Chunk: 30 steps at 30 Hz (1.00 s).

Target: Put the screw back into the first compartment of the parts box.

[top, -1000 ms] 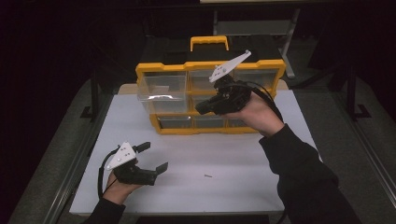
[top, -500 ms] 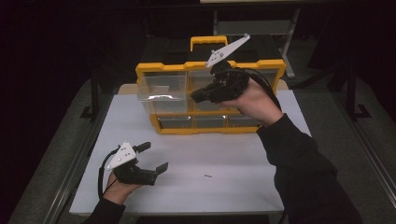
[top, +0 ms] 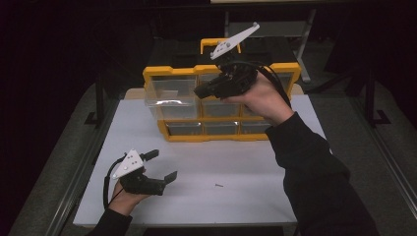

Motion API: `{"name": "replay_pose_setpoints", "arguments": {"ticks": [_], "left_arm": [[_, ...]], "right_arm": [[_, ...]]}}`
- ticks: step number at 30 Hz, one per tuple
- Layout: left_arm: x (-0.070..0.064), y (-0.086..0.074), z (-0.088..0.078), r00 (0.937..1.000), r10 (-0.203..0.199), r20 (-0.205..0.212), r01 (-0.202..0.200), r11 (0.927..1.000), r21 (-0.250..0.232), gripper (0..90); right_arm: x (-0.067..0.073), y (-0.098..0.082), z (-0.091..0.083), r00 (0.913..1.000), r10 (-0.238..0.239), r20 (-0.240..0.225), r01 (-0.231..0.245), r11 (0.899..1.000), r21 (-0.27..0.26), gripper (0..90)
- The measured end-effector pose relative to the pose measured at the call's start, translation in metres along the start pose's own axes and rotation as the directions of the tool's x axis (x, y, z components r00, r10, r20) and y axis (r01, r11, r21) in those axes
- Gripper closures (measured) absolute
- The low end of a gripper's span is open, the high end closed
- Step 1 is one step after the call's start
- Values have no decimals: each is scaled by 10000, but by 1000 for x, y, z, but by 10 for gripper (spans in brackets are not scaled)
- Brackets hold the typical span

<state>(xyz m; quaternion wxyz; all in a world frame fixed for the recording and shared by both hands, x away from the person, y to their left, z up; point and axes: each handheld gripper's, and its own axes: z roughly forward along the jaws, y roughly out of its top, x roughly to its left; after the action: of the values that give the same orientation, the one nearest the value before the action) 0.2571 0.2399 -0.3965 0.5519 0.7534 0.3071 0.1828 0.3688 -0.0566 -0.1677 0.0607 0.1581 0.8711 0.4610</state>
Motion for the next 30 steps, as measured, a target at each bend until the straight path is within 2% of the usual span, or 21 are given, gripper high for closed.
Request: {"name": "replay_pose_setpoints", "arguments": {"ticks": [5, 8, 10, 12, 20, 27, 28, 30], "left_arm": [[0, 0, 0, 10000, -8, -12, 8, 10000, 13, 24], [0, 0, 0, 10000, 7, -4, -7, 10000, 8, 24], [0, 0, 0, 10000, 5, -5, -5, 10000, -7, 24], [0, 0, 0, 10000, 17, 0, -17, 10000, -30, 24], [1, 0, -1, 10000, 51, -4, -51, 10000, 19, 24], [2, 0, -1, 10000, 80, -7, -80, 10000, -29, 24], [2, 0, -1, 9999, 102, -9, -102, 9999, -23, 24], [2, 0, -1, 10000, 99, -3, -99, 9999, -28, 24]], "right_arm": [[-2, 6, 2, 9999, -130, 30, 131, 9999, -105, 870], [-2, 9, 4, 10000, 14, 24, -14, 10000, -96, 870], [-4, 11, 8, 9999, -153, 54, 154, 9998, -107, 870], [-3, 13, 10, 9999, 113, 43, -113, 9999, -47, 870], [-7, 23, 24, 9999, 67, 104, -68, 10000, 19, 870], [-12, 24, 33, 9999, 52, 161, -53, 10000, 78, 869], [-14, 24, 34, 9997, -128, 187, 127, 9999, 49, 862], [-13, 24, 34, 9997, 16, 229, -14, 10000, -89, 736]]}}
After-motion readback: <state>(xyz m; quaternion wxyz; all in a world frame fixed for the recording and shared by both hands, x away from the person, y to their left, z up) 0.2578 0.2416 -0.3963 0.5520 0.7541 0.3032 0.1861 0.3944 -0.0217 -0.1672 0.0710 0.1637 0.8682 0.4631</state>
